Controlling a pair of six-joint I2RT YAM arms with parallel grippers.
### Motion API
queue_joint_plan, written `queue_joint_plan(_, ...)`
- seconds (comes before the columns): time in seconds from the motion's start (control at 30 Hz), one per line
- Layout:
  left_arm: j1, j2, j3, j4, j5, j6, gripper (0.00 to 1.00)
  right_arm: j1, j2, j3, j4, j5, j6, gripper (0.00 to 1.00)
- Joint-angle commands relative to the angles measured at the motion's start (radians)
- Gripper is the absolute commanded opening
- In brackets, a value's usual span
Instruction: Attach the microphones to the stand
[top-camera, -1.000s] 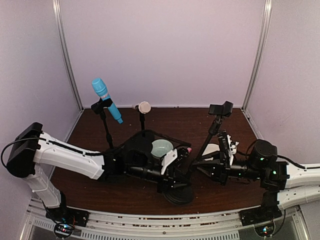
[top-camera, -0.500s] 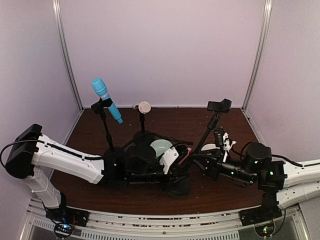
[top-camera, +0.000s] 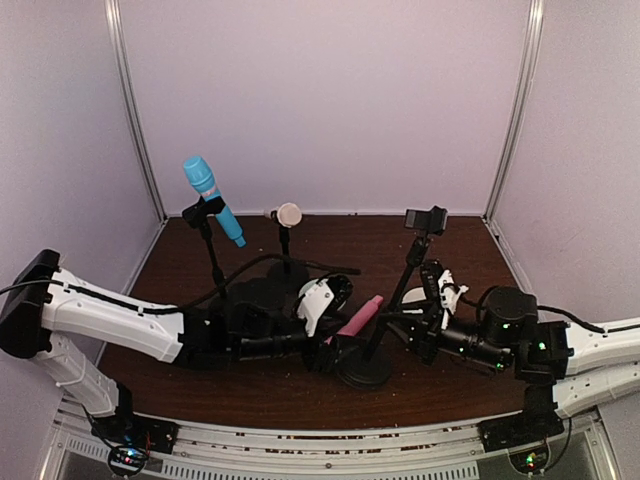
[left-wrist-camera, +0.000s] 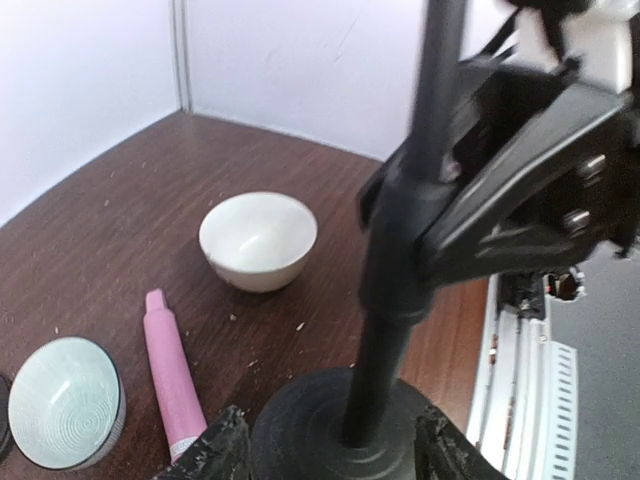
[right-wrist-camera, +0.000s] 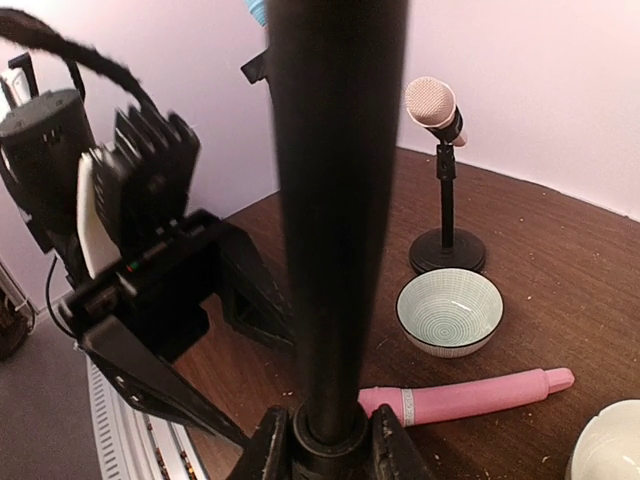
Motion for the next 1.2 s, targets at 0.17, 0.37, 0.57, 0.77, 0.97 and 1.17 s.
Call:
queue_joint_plan(0.17,0.006,-0.118,0.043,0.005,0.127,0.092,0.56,0.006,0.047,0.006,0.126,-0.265,-0.084,0.0)
queue_joint_plan(0.37,0.011,-0.034,0.162,-0.072,0.264,0.092,0.49,0.009,0.106,0.039,0.112,-0.341,-0.094,0.0)
queue_joint_plan(0.57,0.011,-0.006,0.165,-0.026,0.31,0.078,0.25,0.01,0.119,0.055,0.086,-0.342,-0.115,0.0)
queue_joint_plan(0.77,0.017,-0.022,0.137,-0.006,0.302,0.077,0.03,0.01,0.112,0.059,0.062,-0.337,-0.127,0.13)
queue_joint_plan(0.97,0.037,-0.11,0.063,-0.023,0.254,0.074,0.0,0.011,0.091,0.128,-0.12,-0.318,-0.232,0.62)
queue_joint_plan(1.17,0.049,-0.25,-0.041,-0.084,0.178,0.078,0.0,0.009,0.148,0.227,-0.337,-0.138,-0.337,0.67)
